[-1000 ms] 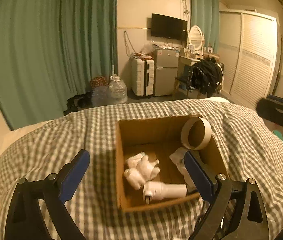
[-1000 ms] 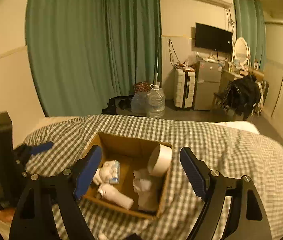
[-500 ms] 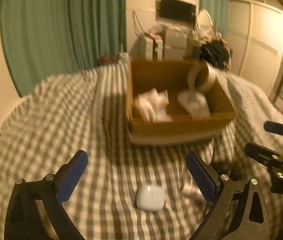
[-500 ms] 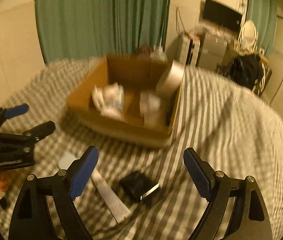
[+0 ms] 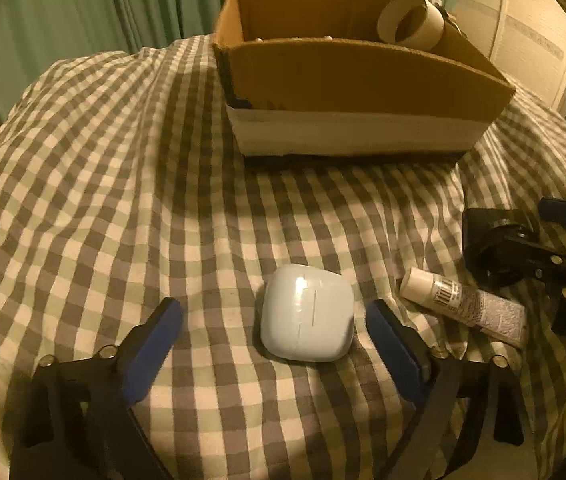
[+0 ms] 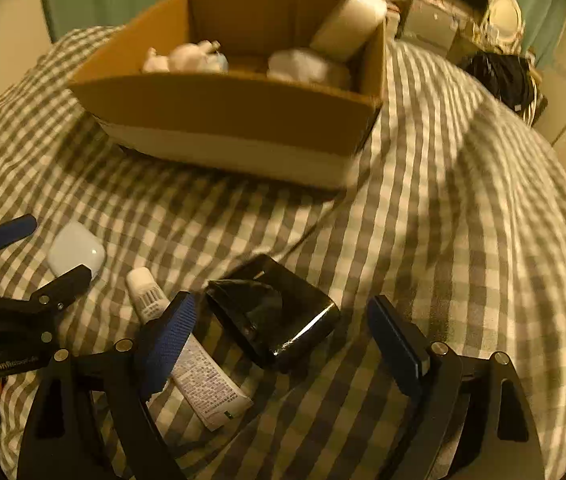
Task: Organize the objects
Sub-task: 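Withdraw both tools from the box toward the remaining items, then grasp the white earbud case with left tool while right tool grasps the black case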
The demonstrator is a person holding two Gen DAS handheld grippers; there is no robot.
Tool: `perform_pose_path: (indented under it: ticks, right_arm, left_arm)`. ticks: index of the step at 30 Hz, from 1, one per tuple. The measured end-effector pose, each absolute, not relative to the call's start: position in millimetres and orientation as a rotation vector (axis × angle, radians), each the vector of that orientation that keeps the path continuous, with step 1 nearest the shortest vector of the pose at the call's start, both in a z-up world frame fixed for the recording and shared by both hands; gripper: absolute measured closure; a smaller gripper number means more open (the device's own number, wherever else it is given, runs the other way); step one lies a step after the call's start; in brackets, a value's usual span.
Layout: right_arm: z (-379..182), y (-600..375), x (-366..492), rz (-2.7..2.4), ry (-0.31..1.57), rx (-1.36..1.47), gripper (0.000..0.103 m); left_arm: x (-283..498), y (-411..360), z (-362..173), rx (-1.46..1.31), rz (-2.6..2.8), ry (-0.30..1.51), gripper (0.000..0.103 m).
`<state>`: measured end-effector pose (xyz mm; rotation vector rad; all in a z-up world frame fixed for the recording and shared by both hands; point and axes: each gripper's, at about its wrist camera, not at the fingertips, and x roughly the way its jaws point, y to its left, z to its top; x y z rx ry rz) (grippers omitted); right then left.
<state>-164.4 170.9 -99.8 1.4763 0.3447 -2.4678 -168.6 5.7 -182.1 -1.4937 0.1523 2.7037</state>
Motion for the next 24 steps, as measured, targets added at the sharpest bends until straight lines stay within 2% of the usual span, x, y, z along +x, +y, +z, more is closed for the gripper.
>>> perform_pose_path:
  ticks: [8, 11, 14, 15, 24]
  right_arm:
    - [-118, 167, -173, -2.411, 0.355, 1.566, 0.016]
    - [-122, 165, -172, -2.395, 0.381, 1.579, 0.030]
    - [-120, 167, -170, -2.429, 0.406, 1.570, 0.052]
    - [-119, 169, -169, -2.438, 0.401, 1.565, 0.056]
    - [-97, 168, -154, -2.520, 0.398, 1.426, 0.065]
  left_arm:
    - [-166, 19, -193, -1.517, 2.661, 0.256, 0.032]
    - [-162, 21, -192, -1.507, 2.659, 0.265, 0.041]
    - [-157, 22, -189, -1.486, 2.666, 0.272, 0.052]
    - [-155, 22, -188, -1.482, 2.668, 0.268, 0.052]
    - [-141, 9, -174, -1.459, 2.666, 0.129, 0.053]
